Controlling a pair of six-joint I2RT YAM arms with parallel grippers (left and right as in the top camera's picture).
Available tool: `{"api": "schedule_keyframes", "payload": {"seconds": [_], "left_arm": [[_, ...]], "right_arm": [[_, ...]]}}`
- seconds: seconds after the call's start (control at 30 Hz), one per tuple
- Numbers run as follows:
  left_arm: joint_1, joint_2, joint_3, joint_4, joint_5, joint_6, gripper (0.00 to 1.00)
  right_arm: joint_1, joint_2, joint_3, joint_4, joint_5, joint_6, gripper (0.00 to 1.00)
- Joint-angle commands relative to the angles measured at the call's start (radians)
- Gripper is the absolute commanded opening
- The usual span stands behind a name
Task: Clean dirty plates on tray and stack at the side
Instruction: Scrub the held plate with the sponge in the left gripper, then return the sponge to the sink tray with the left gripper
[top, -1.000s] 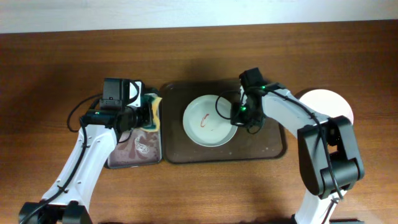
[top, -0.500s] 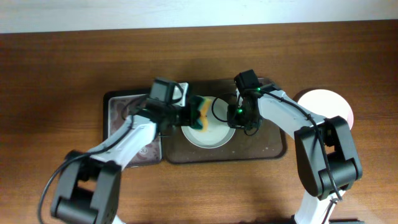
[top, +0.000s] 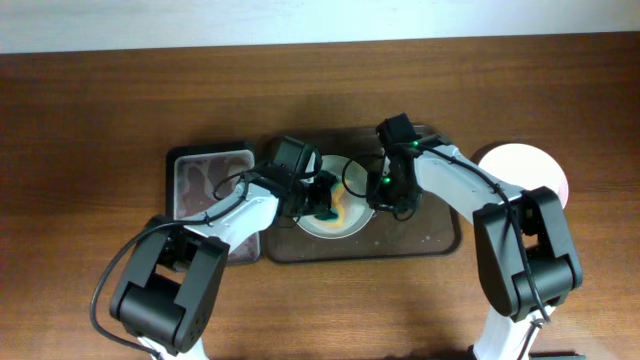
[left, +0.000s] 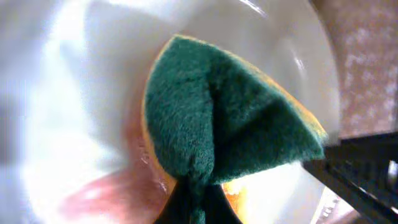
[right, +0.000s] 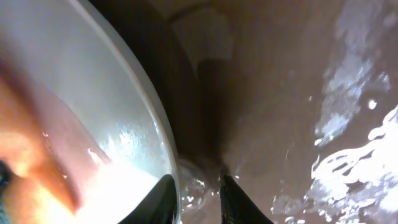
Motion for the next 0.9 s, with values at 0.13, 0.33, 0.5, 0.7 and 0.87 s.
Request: {"api": "schedule_keyframes", "payload": {"seconds": [0.13, 0.33, 0.5, 0.7, 0.87], "left_arm": [[0.05, -0.101, 0.05, -0.182, -0.311, 0.018, 0.0], [0.04, -0.158, 0.068, -0.131, -0.041, 0.004, 0.0], [0.002, -0.091, 0.063, -0.093, -0.043, -0.048, 0.0], [-0.082, 0.01, 0.063, 0.006, 0.019, -0.071, 0.0], [-0.077, 0.02, 0.063, -0.09, -0.281, -0.069, 0.0]], "right_arm": [[0.003, -0.014, -0.009, -0.044, 0.113, 0.034, 0.25], [0.003, -0.014, -0.009, -0.045, 0.112, 0.034, 0.25], [0.003, -0.014, -0.009, -0.045, 0.108, 0.034, 0.25], [0.003, -0.014, -0.009, -0.045, 0.105, 0.034, 0.25], [0.003, -0.014, -0.009, -0.045, 0.105, 0.034, 0.25]]}}
